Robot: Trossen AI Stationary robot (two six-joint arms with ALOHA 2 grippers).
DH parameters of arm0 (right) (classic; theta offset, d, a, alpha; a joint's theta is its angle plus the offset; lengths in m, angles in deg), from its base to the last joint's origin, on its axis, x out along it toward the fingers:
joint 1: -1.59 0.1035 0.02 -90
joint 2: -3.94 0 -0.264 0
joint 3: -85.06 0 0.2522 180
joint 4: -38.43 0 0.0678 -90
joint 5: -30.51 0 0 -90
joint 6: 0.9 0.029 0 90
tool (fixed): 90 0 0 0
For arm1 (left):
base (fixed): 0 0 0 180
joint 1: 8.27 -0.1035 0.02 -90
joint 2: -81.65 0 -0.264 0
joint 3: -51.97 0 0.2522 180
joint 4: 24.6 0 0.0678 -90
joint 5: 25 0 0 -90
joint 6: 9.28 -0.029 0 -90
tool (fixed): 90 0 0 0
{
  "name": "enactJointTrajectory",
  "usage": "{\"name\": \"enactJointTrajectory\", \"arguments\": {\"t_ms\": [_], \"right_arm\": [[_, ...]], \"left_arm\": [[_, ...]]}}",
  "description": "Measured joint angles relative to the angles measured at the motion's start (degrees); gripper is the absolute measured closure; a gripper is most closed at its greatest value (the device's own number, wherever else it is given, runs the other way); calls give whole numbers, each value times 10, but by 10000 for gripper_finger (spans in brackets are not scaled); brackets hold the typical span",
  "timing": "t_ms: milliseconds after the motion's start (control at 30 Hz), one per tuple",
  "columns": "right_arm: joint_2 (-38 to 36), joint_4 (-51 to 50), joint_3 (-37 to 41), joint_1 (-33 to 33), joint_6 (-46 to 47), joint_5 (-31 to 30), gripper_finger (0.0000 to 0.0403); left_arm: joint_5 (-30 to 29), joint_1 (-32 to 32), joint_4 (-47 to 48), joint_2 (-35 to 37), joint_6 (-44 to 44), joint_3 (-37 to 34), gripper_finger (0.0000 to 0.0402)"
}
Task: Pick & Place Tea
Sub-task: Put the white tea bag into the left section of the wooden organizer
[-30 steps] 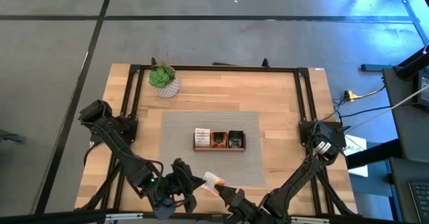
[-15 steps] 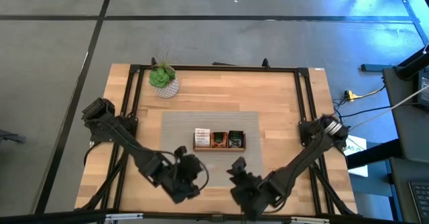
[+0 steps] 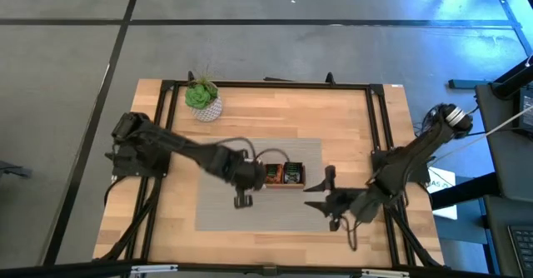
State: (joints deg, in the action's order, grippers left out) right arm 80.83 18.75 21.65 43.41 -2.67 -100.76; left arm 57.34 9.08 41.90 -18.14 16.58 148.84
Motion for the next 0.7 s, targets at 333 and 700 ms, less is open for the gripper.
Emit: {"name": "enactJointTrajectory", "arguments": {"t_ms": [333,700], "right_arm": [[-75,51,102,-19,-32,-18,231],[-73,55,147,-78,37,-25,231]], "left_arm": [[93,-108,109,1,-138,52,399],[122,-117,94,-34,-176,52,399]]}}
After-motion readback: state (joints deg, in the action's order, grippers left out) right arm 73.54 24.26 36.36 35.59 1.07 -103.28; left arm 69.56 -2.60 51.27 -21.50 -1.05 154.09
